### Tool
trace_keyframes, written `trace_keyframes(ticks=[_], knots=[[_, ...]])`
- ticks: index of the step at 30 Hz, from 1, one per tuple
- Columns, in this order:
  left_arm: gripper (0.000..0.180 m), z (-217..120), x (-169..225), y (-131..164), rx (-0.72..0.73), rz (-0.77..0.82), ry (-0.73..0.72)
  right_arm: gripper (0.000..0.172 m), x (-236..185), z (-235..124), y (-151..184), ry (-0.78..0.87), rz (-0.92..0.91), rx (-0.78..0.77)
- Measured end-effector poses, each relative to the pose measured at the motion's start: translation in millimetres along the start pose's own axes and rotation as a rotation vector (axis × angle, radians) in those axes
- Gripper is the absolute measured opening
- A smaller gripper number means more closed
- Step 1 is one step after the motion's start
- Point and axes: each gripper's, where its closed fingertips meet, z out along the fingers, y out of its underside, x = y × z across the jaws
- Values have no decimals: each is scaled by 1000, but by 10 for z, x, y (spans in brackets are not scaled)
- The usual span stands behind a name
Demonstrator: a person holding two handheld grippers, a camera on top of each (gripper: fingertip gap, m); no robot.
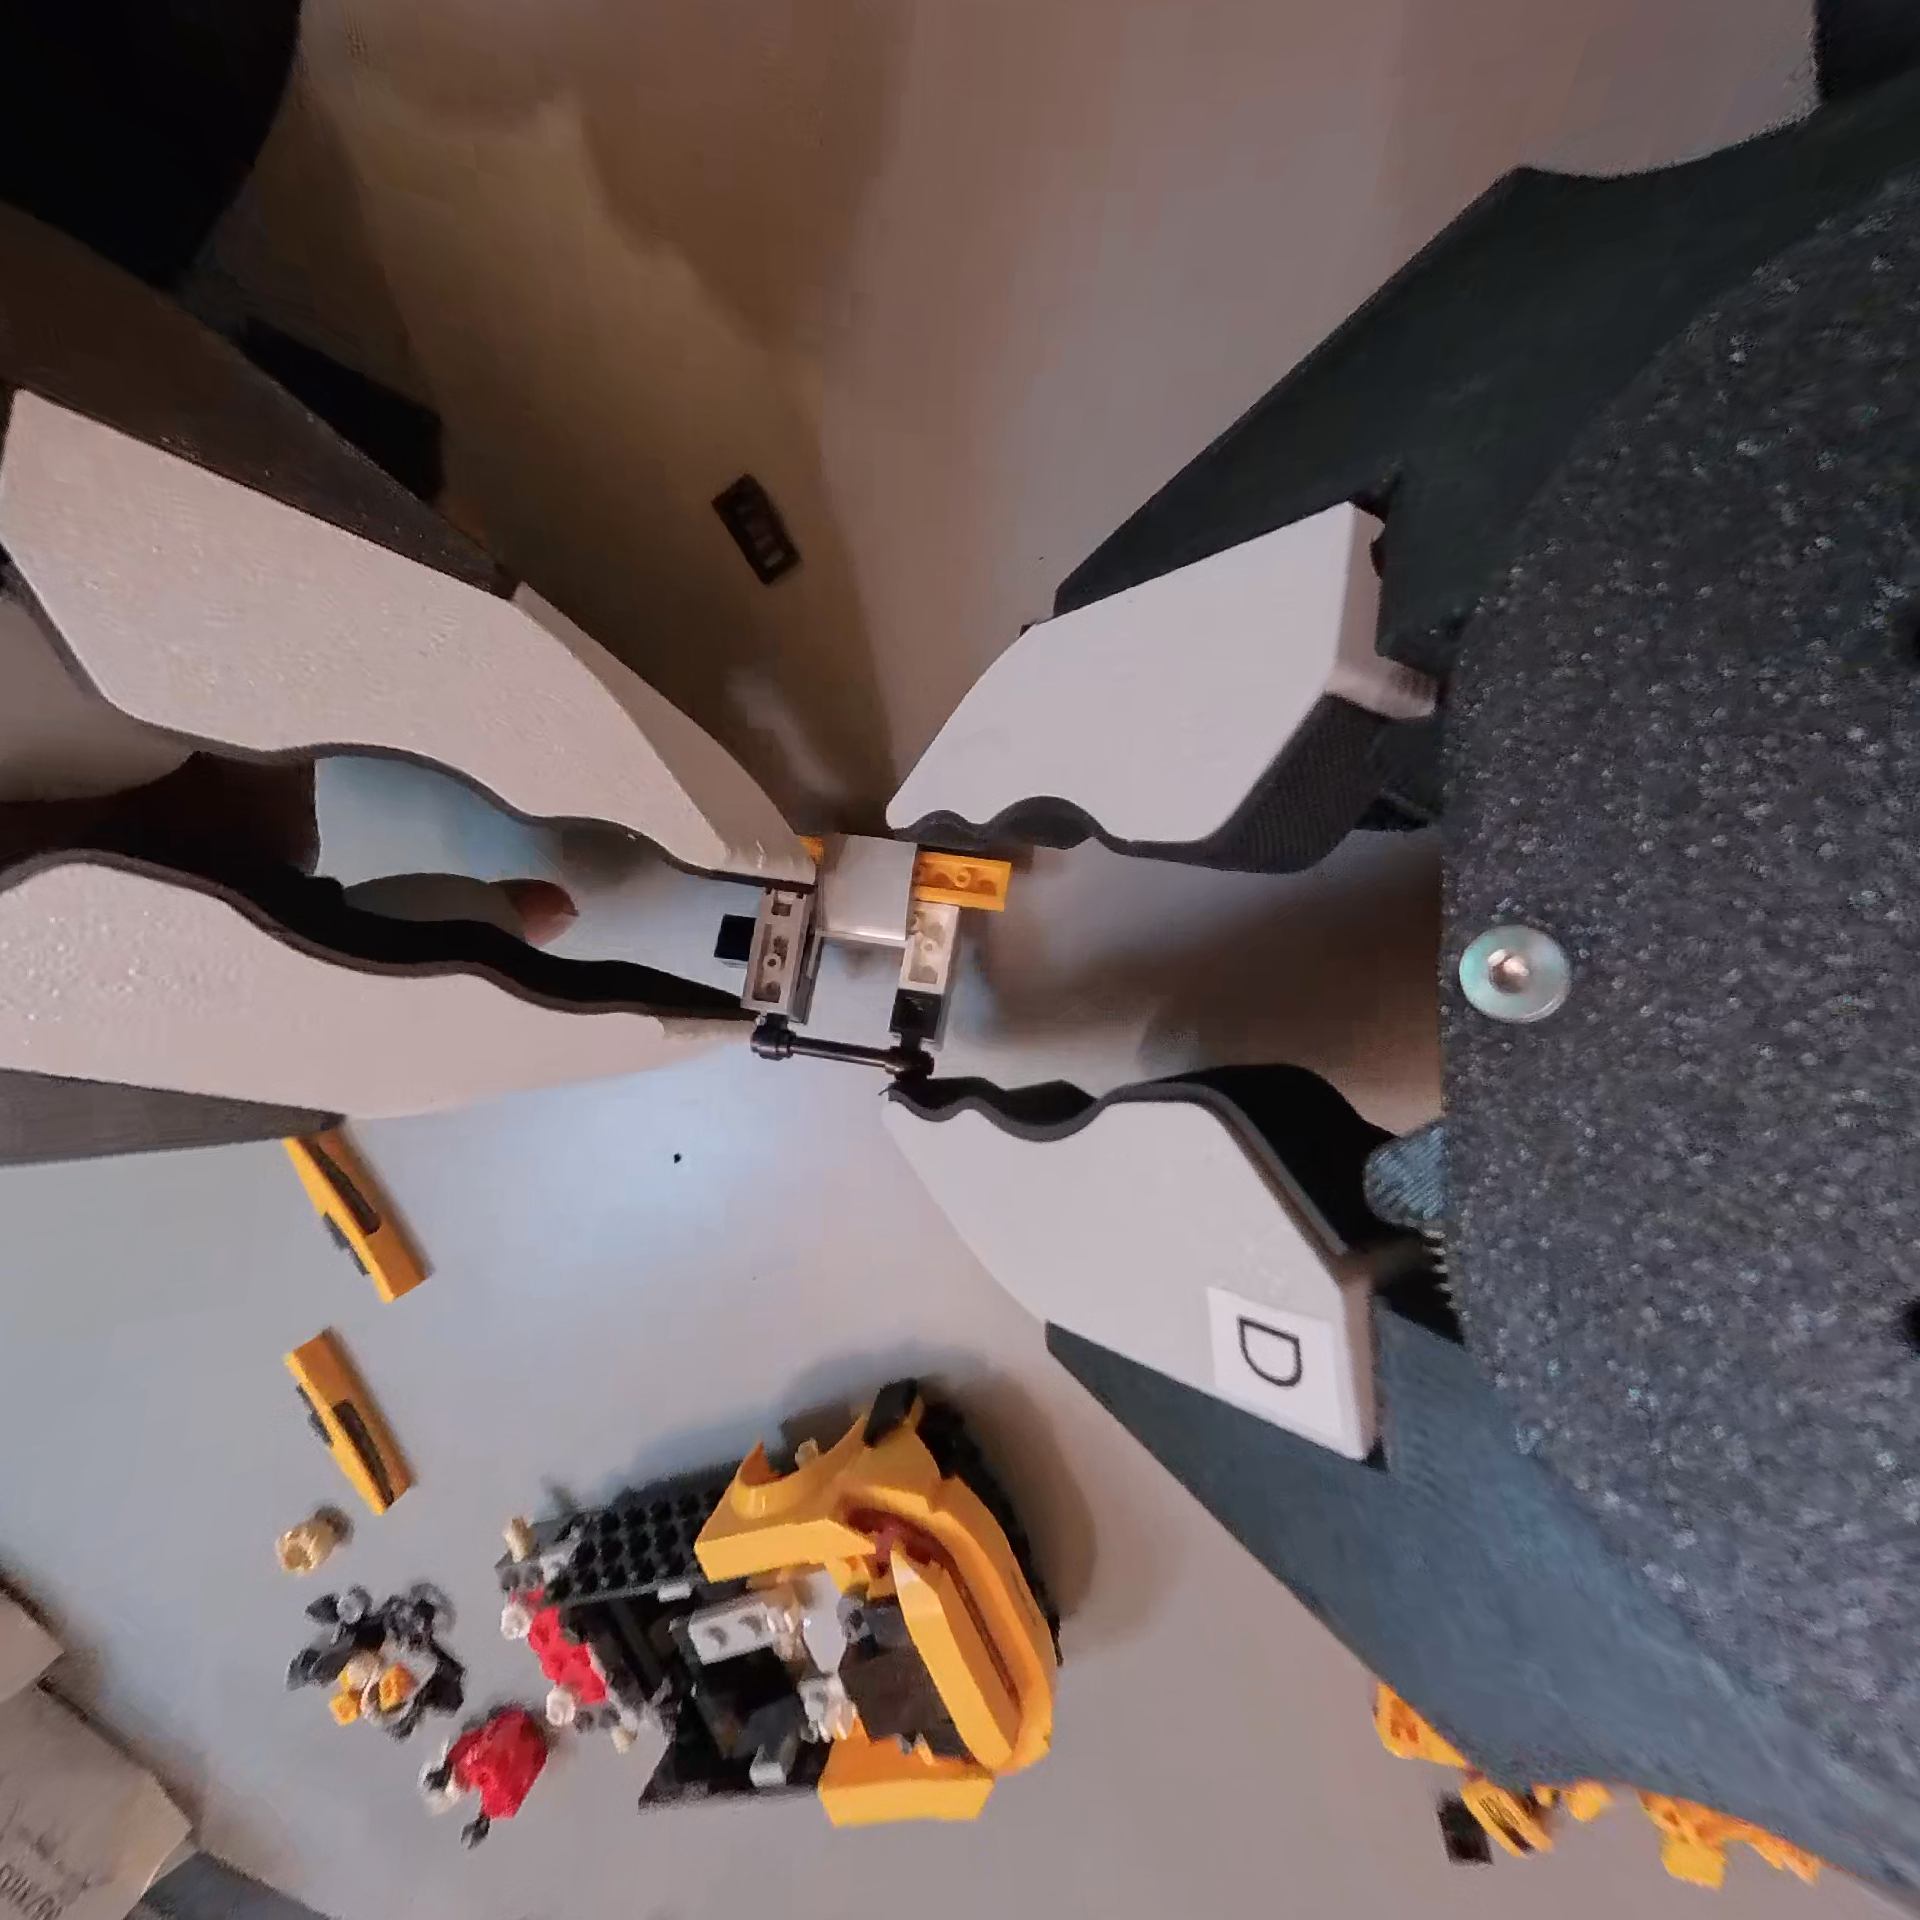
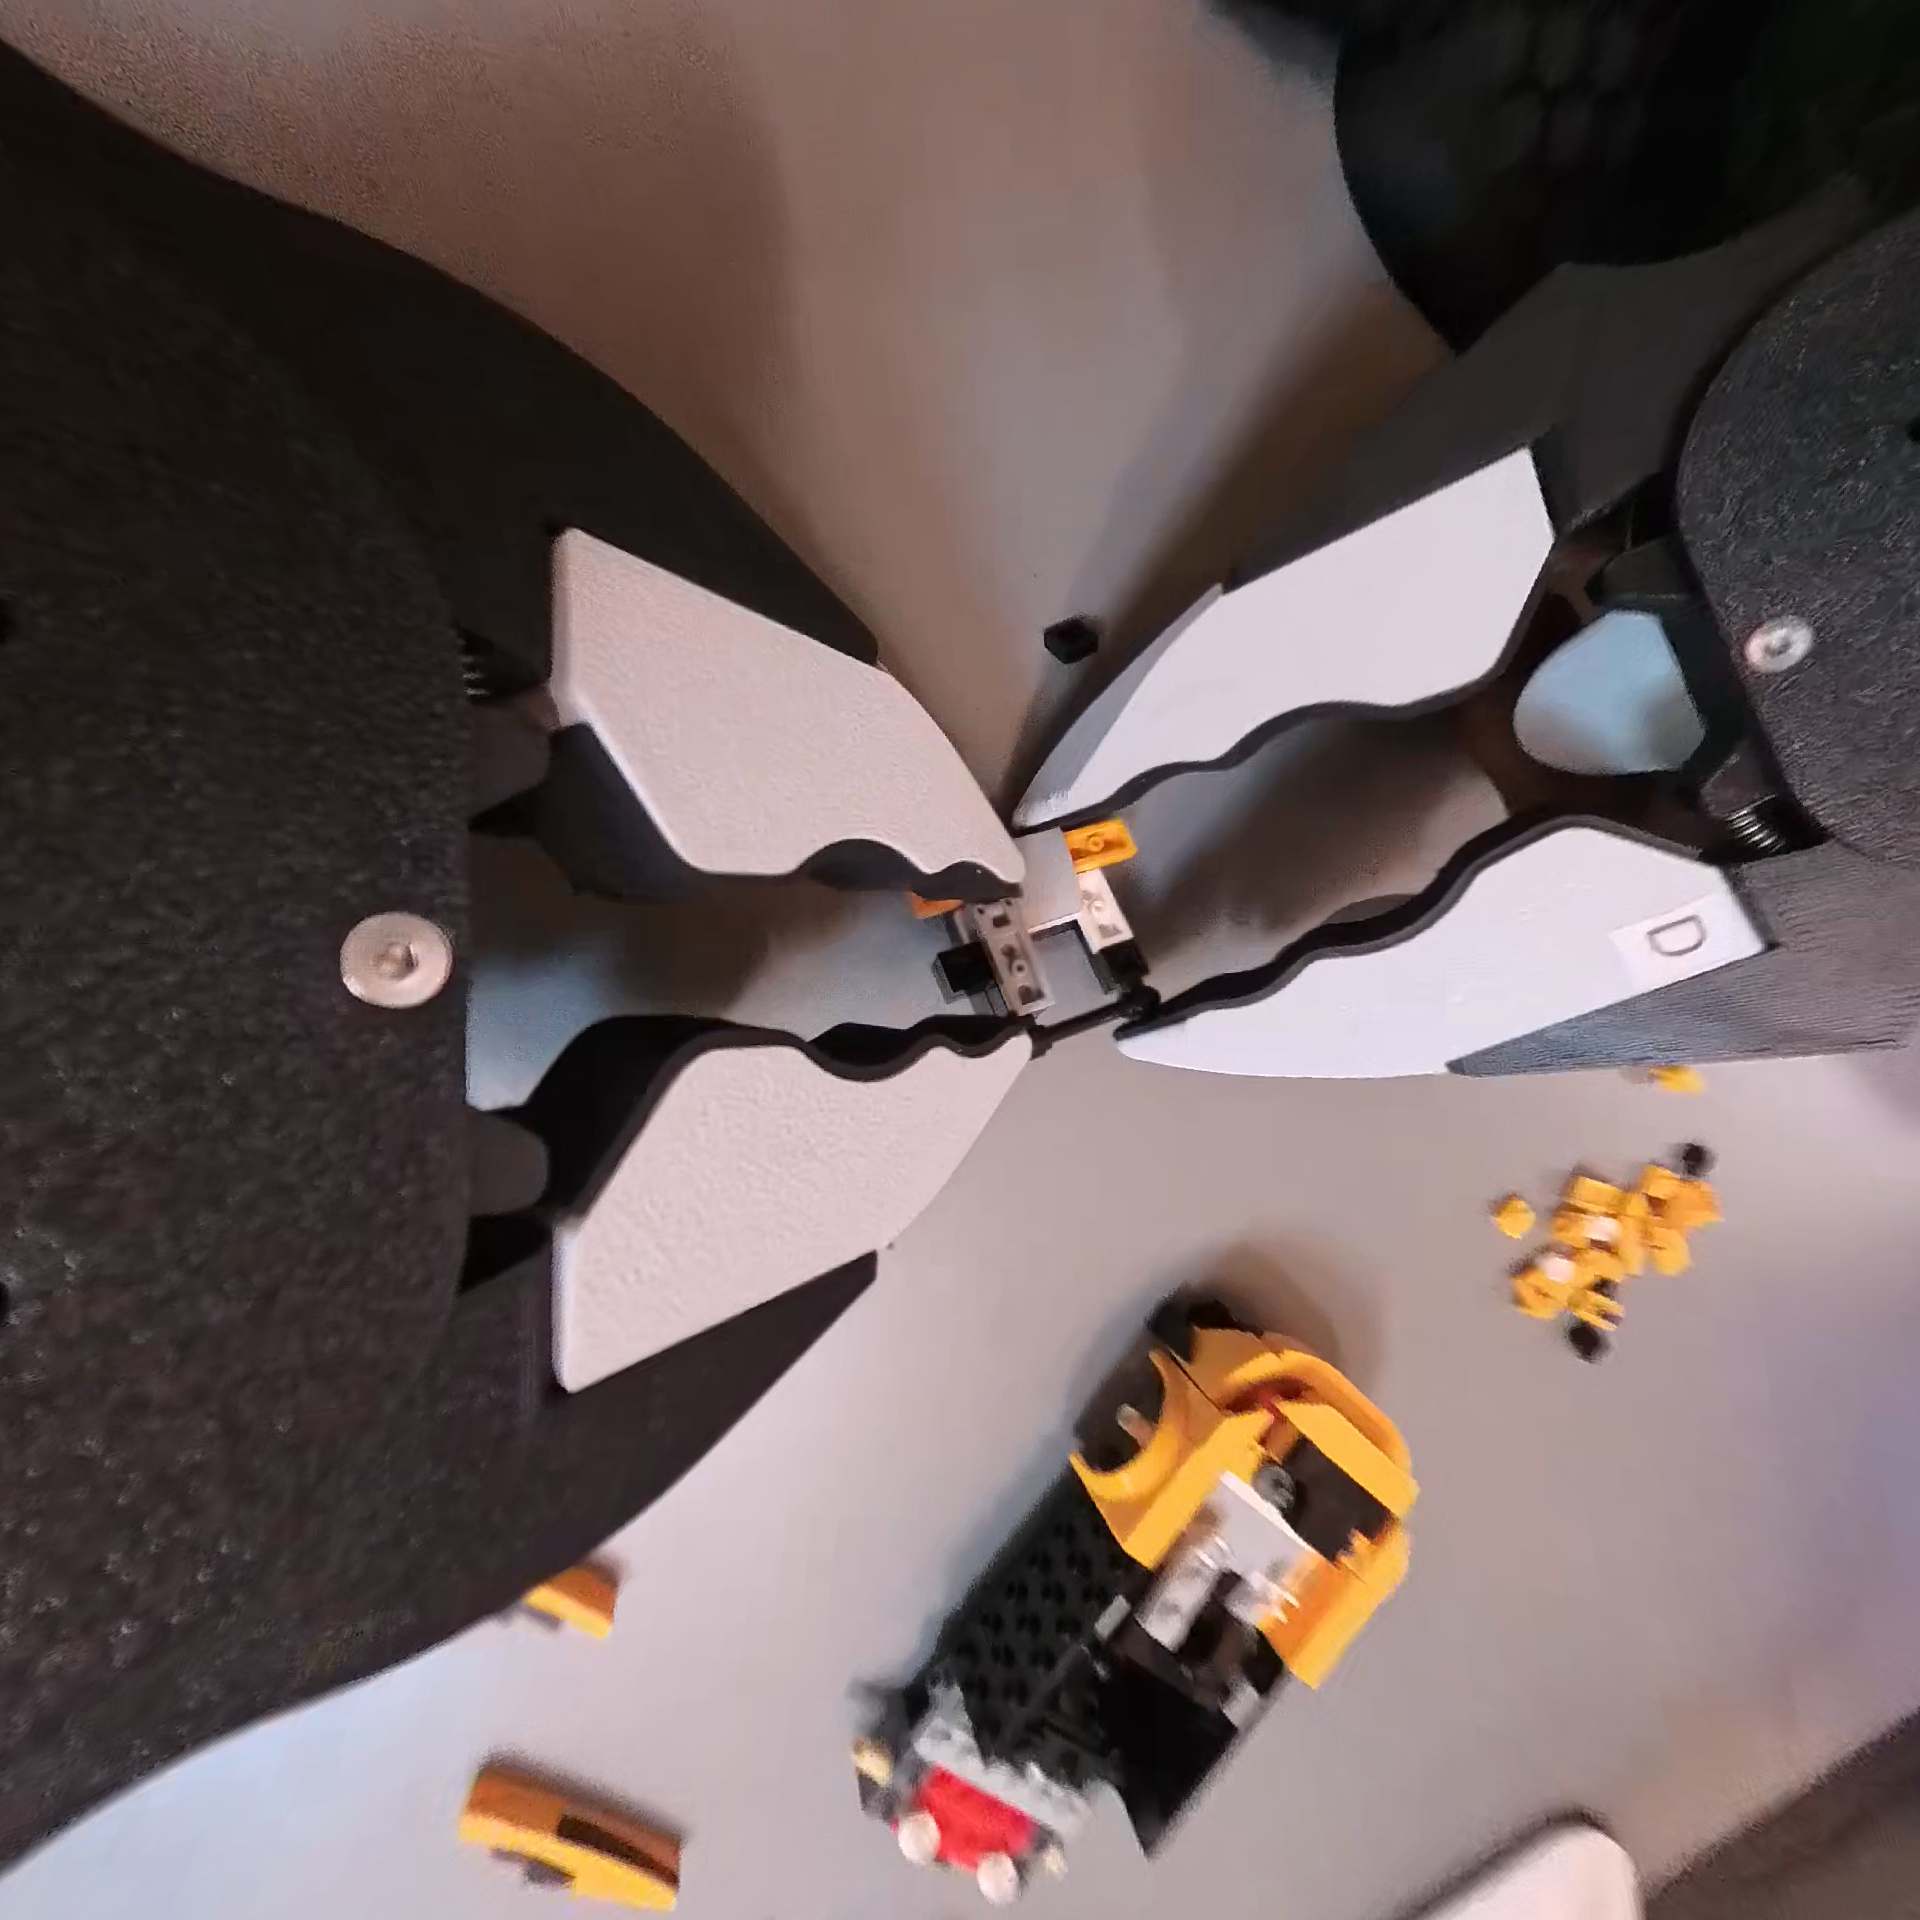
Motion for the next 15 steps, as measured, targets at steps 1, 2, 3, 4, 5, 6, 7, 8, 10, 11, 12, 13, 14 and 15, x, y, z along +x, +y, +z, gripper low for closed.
trace_keyframes(ticks=[1, 2, 3, 4, 5, 6, 7, 8, 10, 11, 12, 13, 14, 15], knots=[[42, -19, -14, -21, 11, 0, -18, 21, 8, -25, -38, 17, -39, 31], [42, -39, -18, -42, 18, -8, -25, 20, 7, -52, -80, 32, -80, 61], [42, -51, -14, -50, 16, -31, -25, 18, 0, -83, -126, 49, -129, 96], [42, -45, 5, -34, -1, -64, -12, 0, -1, -129, -184, 77, -184, 138], [42, -35, -12, 2, -23, -86, -18, 0, -55, -163, -237, 76, -241, 174], [41, -31, -16, 22, -29, -84, -18, 0, -124, -169, -251, 64, -294, 180], [41, -37, -2, 15, -22, -79, -8, 0, -173, -151, -228, 62, -342, 160], [41, -42, -1, 7, -18, -79, -10, 1, -189, -125, -196, 75, -375, 139], [41, -41, -26, 30, -37, -50, -40, 3, -134, -113, -181, 120, -370, 132], [41, -41, -39, 43, -50, -24, -61, 4, -86, -125, -191, 137, -341, 140], [42, -43, -38, 51, -62, 2, -73, 15, -48, -127, -188, 136, -304, 136], [41, -44, -33, 53, -69, 25, -83, 23, -29, -112, -162, 119, -264, 115], [41, -45, -34, 53, -77, 44, -96, 27, -28, -86, -134, 100, -236, 94], [42, -45, -34, 51, -85, 64, -108, 28, -47, -62, -120, 85, -226, 87]])
